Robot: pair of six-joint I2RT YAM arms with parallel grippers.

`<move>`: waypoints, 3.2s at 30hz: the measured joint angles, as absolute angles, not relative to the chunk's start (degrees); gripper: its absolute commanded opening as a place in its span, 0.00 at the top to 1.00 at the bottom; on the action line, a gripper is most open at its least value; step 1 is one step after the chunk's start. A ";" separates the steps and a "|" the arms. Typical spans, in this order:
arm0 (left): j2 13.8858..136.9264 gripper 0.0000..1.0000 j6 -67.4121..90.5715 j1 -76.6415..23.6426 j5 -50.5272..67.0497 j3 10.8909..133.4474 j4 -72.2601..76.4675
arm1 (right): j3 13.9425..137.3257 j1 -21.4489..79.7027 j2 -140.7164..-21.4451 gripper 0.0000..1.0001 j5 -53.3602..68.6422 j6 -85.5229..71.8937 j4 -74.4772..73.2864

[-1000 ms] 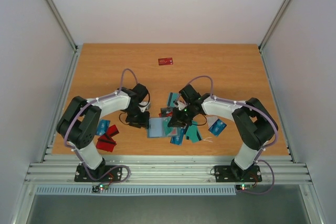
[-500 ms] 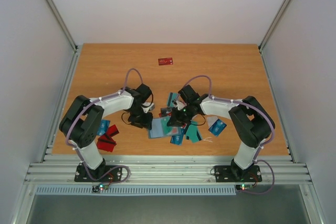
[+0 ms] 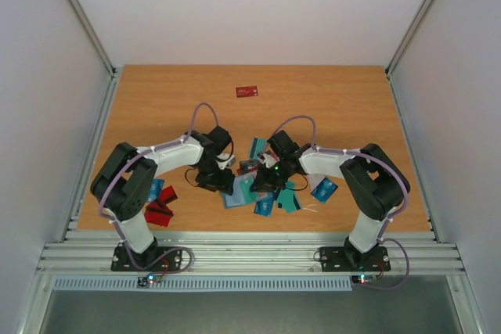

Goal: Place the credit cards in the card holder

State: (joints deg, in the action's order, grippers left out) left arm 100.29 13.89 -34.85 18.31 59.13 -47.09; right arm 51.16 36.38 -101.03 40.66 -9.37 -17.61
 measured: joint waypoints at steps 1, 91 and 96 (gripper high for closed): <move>100.22 0.37 14.06 -34.89 18.41 59.07 -46.92 | 51.16 36.38 -101.03 0.99 40.71 -9.32 -17.56; 94.74 0.84 22.04 -35.07 17.08 51.00 -39.51 | 52.62 36.36 -104.36 0.99 45.52 -7.07 -13.47; 95.18 0.85 21.98 -35.07 17.12 51.46 -40.01 | 53.12 36.36 -104.66 0.99 45.52 -6.52 -13.41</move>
